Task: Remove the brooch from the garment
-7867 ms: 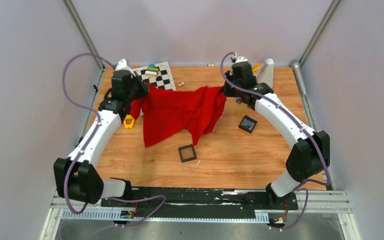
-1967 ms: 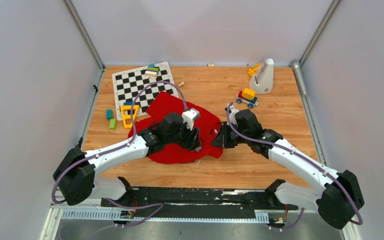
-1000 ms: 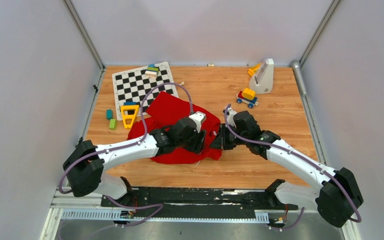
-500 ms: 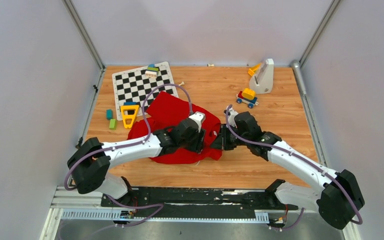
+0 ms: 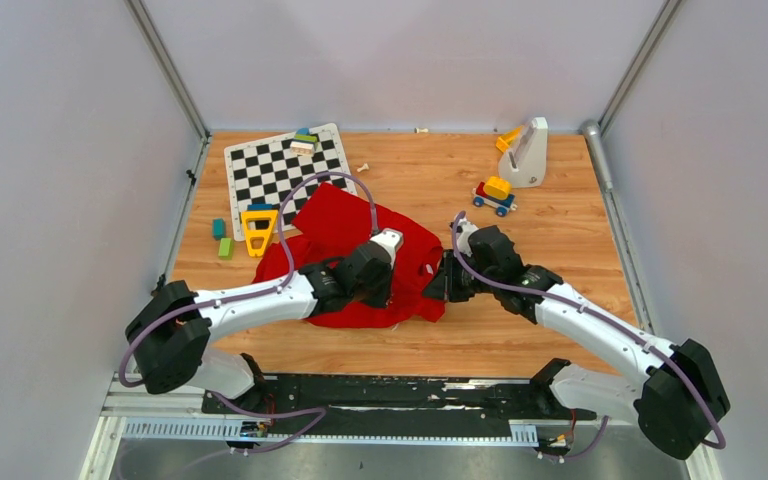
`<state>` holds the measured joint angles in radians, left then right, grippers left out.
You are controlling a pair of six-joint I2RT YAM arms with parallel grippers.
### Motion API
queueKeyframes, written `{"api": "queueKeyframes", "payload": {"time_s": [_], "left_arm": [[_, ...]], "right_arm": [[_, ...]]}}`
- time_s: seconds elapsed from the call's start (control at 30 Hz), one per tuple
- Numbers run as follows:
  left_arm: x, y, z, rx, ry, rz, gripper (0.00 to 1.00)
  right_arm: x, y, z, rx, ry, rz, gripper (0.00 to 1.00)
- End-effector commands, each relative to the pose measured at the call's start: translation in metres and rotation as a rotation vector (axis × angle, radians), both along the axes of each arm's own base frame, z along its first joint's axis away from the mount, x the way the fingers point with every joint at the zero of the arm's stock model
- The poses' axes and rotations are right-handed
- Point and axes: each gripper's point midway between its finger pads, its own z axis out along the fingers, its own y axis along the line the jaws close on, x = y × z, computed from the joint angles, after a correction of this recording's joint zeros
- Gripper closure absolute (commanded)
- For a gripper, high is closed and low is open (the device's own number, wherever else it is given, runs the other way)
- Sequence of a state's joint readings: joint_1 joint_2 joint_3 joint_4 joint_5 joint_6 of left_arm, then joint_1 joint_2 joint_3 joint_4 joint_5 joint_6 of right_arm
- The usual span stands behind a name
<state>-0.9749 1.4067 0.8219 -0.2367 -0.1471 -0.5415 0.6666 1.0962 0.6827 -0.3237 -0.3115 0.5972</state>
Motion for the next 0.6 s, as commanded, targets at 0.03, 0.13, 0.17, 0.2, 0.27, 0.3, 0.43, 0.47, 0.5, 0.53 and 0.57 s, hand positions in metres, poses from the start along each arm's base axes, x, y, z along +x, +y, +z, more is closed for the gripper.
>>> {"api": "queueKeyframes", "payload": {"time_s": [0.03, 0.13, 0.17, 0.2, 0.27, 0.3, 0.43, 0.47, 0.5, 0.53, 0.57], "left_arm": [[-0.008, -0.003, 0.009, -0.032, 0.008, -0.034, 0.88], [-0.009, -0.006, 0.01, -0.046, 0.014, -0.046, 0.92], [-0.01, -0.007, 0.01, -0.047, 0.016, -0.05, 0.93], [-0.009, -0.007, 0.01, -0.046, 0.016, -0.052, 0.94], [-0.009, -0.007, 0.01, -0.043, 0.018, -0.052, 0.96], [-0.009, -0.007, 0.009, -0.041, 0.018, -0.053, 0.99], [-0.008, -0.004, 0.008, -0.031, 0.012, -0.048, 1.0], [-0.009, -0.004, 0.008, -0.031, 0.012, -0.049, 1.0], [-0.009, -0.004, 0.007, -0.031, 0.014, -0.05, 0.94], [-0.01, -0.005, 0.006, -0.033, 0.018, -0.056, 0.9], [-0.011, -0.005, 0.005, -0.035, 0.018, -0.061, 0.82]], "right_arm": [[0.004, 0.006, 0.006, 0.03, -0.018, -0.004, 1.0], [0.004, 0.006, 0.006, 0.031, -0.016, -0.002, 1.0], [0.003, 0.006, 0.005, 0.03, -0.015, -0.002, 1.0], [0.004, 0.006, 0.005, 0.029, -0.017, -0.004, 1.0], [0.004, 0.005, 0.005, 0.028, -0.017, -0.006, 1.0], [0.004, 0.005, 0.004, 0.025, -0.018, -0.011, 1.0], [0.007, 0.001, -0.003, -0.002, -0.002, -0.041, 1.0], [0.007, 0.001, -0.005, -0.007, 0.004, -0.045, 1.0], [0.007, 0.001, -0.007, -0.008, 0.013, -0.041, 1.0], [0.006, 0.003, -0.008, -0.006, 0.019, -0.033, 1.0], [0.005, 0.004, -0.009, -0.003, 0.025, -0.027, 1.0]]}}
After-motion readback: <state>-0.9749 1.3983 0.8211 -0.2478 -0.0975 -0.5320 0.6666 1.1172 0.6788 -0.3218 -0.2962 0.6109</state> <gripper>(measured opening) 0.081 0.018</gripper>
